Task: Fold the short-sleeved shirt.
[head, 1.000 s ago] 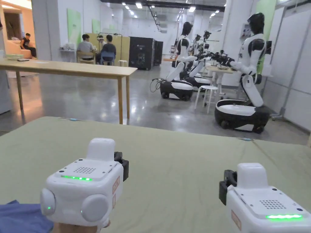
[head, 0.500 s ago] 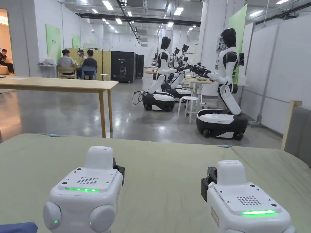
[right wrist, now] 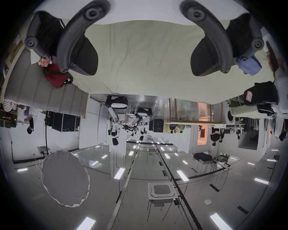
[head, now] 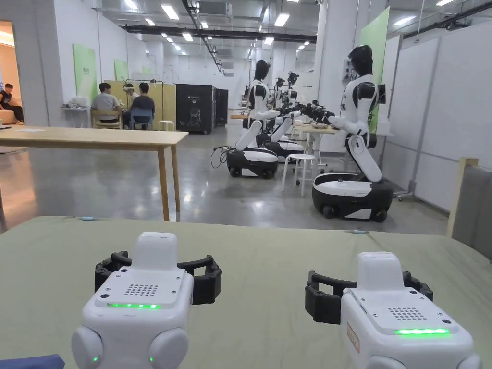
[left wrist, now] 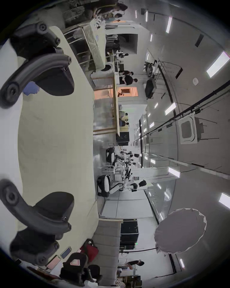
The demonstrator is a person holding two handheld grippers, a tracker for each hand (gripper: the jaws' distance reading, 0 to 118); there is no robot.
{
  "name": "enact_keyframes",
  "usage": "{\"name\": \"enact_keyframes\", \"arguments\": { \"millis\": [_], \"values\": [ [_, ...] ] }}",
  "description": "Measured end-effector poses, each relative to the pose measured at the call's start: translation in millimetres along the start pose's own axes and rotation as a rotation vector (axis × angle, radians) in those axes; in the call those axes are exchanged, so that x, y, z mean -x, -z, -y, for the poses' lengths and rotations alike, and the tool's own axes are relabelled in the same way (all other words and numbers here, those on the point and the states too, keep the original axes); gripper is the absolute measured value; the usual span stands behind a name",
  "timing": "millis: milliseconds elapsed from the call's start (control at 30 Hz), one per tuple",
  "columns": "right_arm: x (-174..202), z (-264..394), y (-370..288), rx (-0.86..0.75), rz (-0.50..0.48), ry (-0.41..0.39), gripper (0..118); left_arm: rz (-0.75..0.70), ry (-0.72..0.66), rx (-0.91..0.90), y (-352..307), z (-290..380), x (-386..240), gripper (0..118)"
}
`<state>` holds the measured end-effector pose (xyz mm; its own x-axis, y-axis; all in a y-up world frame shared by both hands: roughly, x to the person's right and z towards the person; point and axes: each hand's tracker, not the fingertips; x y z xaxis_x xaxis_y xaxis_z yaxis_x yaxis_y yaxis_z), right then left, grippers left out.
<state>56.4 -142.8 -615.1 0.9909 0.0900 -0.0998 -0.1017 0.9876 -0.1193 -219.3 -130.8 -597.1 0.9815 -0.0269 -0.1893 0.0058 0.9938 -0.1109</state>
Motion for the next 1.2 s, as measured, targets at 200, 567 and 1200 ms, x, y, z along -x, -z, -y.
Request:
{"name": "enact_keyframes", "arguments": {
  "millis": [200,567,1200],
  "values": [
    [-1.0,-2.9,-0.1,-0.004,0.028,-0.002,118,0.006,0.033,0.001,0.4,-0.6,-1.8,118],
    [-1.0,-8.8,3.8,0.016,0.025,-0.014,118,0.102,0.066,0.034,-0.8,-7.2,2.3,118],
    [-0.9,-22.3,1.8,0.12,0.049,0.062,118,0.071,0.013,0.079,-7.0,-5.2,8.1,118]
  ]
}}
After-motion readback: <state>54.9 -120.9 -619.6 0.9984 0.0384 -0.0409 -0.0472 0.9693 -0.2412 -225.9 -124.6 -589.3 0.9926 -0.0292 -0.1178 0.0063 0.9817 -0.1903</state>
